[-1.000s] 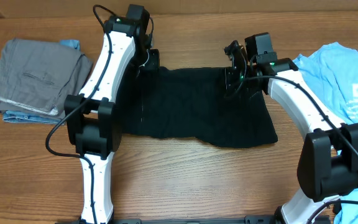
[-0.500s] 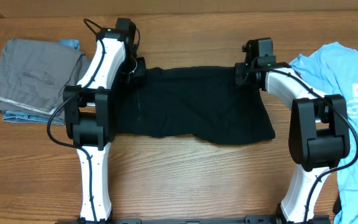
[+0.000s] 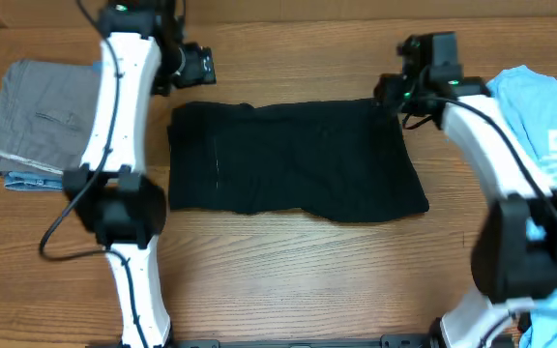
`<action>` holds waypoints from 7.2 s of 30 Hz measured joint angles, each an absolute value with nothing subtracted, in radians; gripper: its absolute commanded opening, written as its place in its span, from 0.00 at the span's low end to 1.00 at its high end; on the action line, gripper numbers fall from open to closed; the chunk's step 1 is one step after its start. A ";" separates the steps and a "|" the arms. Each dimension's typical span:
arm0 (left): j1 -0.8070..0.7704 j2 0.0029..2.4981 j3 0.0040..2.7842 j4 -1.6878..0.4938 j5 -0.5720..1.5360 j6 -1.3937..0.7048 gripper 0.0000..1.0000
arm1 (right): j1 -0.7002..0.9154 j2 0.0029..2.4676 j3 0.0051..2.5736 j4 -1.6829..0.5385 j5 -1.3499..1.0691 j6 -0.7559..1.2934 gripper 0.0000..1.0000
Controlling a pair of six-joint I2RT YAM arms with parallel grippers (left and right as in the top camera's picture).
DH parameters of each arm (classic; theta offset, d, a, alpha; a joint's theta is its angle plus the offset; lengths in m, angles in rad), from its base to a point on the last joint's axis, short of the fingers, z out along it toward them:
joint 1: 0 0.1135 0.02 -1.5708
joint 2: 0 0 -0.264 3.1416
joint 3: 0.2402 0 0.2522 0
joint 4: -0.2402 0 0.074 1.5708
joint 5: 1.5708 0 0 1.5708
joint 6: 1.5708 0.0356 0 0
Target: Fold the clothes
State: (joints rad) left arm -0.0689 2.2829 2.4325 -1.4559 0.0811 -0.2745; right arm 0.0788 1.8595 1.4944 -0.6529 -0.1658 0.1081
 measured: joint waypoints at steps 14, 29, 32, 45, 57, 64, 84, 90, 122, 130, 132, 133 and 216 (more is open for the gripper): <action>0.133 2.260 2.157 -1.548 0.185 -0.273 1.00 | 0.194 1.714 1.436 -0.875 -0.298 0.088 0.04; 0.131 2.246 1.697 -1.216 0.318 -0.203 1.00 | 0.321 1.902 1.339 -0.733 -0.310 0.083 0.04; 0.131 2.210 1.639 -1.158 0.326 -0.202 1.00 | 0.336 1.928 1.338 -0.733 -0.310 0.085 0.04; 0.072 2.166 1.553 -1.084 0.430 -0.176 0.88 | 0.406 1.930 1.336 -0.689 -0.310 0.104 0.04; 0.026 2.200 1.548 -1.119 0.418 -0.146 0.04 | 0.406 1.930 1.336 -0.694 -0.310 0.105 0.04; 0.025 2.244 1.794 -1.382 0.246 -0.146 0.04 | 0.406 1.930 1.336 -0.683 -0.314 0.134 0.04; -0.064 2.039 1.983 -1.446 0.155 -0.146 0.04 | 0.673 1.960 1.334 -0.566 -0.309 0.255 0.04; -0.064 2.039 1.983 -1.463 0.147 -0.131 0.04 | 0.677 2.052 1.334 -0.505 -0.217 0.294 0.04; -0.064 2.039 1.983 -1.493 0.118 -0.126 0.04 | 0.701 2.141 1.412 -0.384 -0.194 0.392 0.04; -0.065 1.997 1.983 -1.498 0.118 -0.126 0.04 | 0.543 2.107 1.533 -0.397 -0.194 0.392 0.04; -0.066 1.995 1.983 -1.501 0.118 -0.126 0.04 | 0.530 2.109 1.533 -0.397 -0.192 0.392 0.04; -0.071 1.995 1.983 -1.502 0.118 -0.126 0.04 | 0.532 2.111 1.533 -0.387 -0.194 0.393 0.04; -0.505 2.106 2.173 -1.491 -0.188 -0.023 0.04 | 0.100 2.106 1.662 -1.058 -0.157 0.137 0.04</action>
State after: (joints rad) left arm -0.5045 2.1063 2.1727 -1.4906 -0.1883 -0.0227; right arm 0.1001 2.1056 1.6619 -1.0580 -0.1570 0.1368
